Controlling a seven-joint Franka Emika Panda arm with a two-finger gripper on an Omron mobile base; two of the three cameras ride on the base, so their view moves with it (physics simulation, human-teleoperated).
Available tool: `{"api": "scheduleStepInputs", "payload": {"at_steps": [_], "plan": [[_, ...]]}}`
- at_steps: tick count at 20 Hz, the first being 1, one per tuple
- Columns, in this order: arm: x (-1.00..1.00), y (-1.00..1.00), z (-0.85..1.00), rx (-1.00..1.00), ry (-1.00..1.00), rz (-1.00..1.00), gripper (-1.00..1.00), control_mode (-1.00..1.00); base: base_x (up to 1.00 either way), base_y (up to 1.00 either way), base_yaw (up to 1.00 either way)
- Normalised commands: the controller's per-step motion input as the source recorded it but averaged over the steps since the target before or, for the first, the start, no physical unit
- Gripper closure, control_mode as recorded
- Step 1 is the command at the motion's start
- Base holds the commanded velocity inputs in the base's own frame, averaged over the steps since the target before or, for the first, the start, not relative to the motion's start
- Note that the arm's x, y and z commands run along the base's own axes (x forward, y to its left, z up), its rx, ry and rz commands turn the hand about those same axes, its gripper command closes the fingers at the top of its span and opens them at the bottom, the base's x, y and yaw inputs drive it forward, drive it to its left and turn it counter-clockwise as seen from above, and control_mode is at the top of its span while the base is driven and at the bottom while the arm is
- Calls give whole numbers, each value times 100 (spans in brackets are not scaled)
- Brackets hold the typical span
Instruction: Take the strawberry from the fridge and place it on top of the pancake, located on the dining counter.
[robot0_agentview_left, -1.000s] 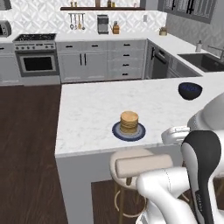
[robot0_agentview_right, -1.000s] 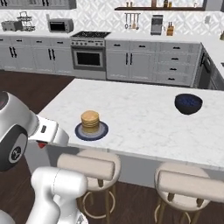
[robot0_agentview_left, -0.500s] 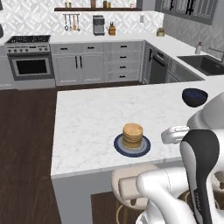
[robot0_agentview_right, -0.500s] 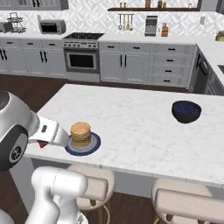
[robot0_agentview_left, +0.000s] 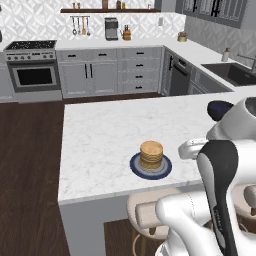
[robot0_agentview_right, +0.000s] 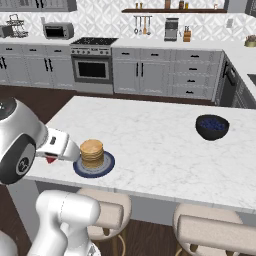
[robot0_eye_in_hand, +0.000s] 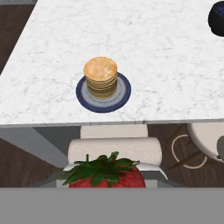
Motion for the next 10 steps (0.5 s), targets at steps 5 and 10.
{"api": "scheduleStepInputs", "payload": {"at_steps": [5, 10], "plan": [[96, 17, 2, -1, 1, 1, 100, -100, 0, 0, 0], [100, 32, -22, 0, 1, 0, 100, -100, 0, 0, 0]]}}
